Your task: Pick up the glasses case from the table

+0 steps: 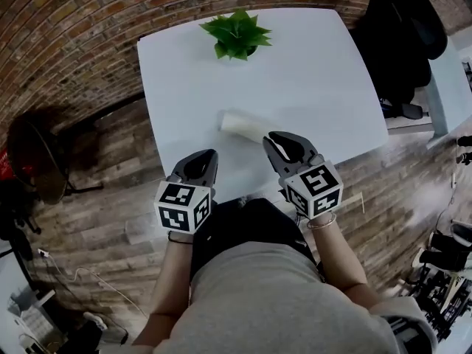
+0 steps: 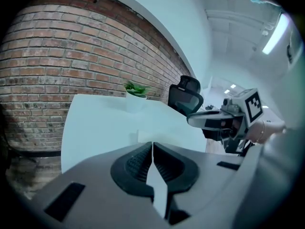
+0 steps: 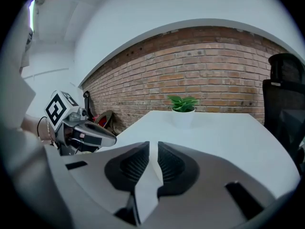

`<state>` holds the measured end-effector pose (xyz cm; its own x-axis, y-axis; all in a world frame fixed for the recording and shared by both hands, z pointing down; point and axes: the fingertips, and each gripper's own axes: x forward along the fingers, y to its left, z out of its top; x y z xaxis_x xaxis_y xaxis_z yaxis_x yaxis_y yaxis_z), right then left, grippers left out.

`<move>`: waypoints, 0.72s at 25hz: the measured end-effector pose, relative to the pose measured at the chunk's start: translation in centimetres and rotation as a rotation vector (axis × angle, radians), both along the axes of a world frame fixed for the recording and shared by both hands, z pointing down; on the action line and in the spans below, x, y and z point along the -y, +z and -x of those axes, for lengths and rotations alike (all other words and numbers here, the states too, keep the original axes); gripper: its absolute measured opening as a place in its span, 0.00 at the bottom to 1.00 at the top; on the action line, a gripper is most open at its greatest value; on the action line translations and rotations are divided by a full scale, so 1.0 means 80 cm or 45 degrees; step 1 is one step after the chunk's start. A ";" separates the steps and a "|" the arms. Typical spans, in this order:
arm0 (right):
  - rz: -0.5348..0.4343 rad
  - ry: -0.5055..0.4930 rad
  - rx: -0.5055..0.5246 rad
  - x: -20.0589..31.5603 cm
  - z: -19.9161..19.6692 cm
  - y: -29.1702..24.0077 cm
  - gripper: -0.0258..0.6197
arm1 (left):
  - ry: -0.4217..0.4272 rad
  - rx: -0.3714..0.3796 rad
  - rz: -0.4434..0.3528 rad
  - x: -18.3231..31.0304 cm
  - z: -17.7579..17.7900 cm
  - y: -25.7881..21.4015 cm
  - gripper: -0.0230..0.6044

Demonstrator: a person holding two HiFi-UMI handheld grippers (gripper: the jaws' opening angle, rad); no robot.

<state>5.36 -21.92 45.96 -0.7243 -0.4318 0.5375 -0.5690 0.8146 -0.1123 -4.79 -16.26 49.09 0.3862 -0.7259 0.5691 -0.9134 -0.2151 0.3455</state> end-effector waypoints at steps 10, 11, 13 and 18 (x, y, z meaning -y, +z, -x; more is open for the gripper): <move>-0.007 -0.160 -0.209 0.014 0.043 0.041 0.29 | 0.027 0.026 -0.001 0.029 0.028 0.020 0.06; -0.005 -0.187 -0.240 0.014 0.044 0.047 0.30 | 0.033 0.026 0.002 0.032 0.029 0.023 0.06; 0.013 -0.244 -0.295 0.014 0.048 0.063 0.36 | 0.043 0.014 0.016 0.036 0.029 0.029 0.06; 0.022 -0.365 -0.443 0.023 0.056 0.097 0.52 | 0.050 -0.024 0.039 0.041 0.030 0.043 0.06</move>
<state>0.90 -23.72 53.69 -0.5885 -0.2286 0.7755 -0.3269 0.9446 0.0304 -7.16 -19.58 52.55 0.4249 -0.6922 0.5834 -0.8978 -0.2396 0.3695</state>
